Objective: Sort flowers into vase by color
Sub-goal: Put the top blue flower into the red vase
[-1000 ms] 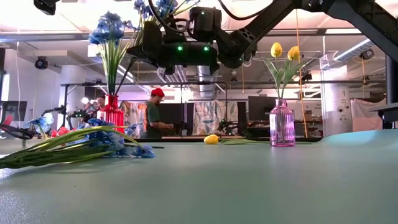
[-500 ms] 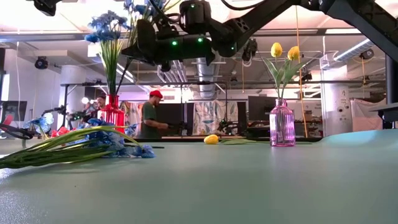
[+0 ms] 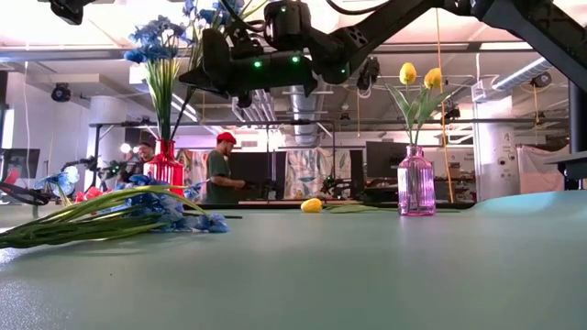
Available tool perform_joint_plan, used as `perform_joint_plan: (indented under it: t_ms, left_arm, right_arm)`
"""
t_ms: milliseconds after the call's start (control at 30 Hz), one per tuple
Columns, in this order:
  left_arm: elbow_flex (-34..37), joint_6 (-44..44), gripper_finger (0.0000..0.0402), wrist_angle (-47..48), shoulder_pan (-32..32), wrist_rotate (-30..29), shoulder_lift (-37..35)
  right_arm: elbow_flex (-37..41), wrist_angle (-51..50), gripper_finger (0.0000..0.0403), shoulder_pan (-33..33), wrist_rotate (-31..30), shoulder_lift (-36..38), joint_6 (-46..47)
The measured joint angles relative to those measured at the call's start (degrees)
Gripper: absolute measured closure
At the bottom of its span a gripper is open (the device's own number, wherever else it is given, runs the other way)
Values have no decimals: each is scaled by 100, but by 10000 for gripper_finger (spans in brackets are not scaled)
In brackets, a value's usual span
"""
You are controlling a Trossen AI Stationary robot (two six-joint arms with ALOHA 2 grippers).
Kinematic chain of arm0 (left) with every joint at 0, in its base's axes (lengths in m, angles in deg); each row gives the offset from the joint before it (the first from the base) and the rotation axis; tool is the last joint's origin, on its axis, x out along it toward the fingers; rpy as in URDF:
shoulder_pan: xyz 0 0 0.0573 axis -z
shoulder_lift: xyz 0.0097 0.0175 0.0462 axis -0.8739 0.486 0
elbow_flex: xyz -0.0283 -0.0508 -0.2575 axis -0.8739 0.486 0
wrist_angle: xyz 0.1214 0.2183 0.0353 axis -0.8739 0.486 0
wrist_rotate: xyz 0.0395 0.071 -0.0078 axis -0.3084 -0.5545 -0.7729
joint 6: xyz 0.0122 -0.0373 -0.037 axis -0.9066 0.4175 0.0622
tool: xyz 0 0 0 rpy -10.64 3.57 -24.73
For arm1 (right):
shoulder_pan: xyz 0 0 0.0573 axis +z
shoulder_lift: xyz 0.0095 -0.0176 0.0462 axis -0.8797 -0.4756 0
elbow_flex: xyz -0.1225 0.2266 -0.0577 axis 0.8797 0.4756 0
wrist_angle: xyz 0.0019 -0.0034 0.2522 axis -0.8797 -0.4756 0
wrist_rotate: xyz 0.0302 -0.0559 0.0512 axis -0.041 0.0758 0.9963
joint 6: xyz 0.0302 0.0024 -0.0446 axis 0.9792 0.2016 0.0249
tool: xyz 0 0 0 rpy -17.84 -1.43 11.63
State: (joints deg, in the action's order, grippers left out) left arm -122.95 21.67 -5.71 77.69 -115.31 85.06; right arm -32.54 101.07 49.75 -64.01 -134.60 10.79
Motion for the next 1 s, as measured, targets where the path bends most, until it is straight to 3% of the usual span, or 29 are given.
perform_joint_plan:
  t_ms: [733, 1000]
  left_arm:
    - [0, 0, 279, -6, 0, 0, 0]
    - [0, -3, 279, -6, -1, 0, 0]
  right_arm:
    - [-4, -162, 315, 87, -11, -7, -173]
    - [-4, -123, 317, 150, -9, -8, -198]
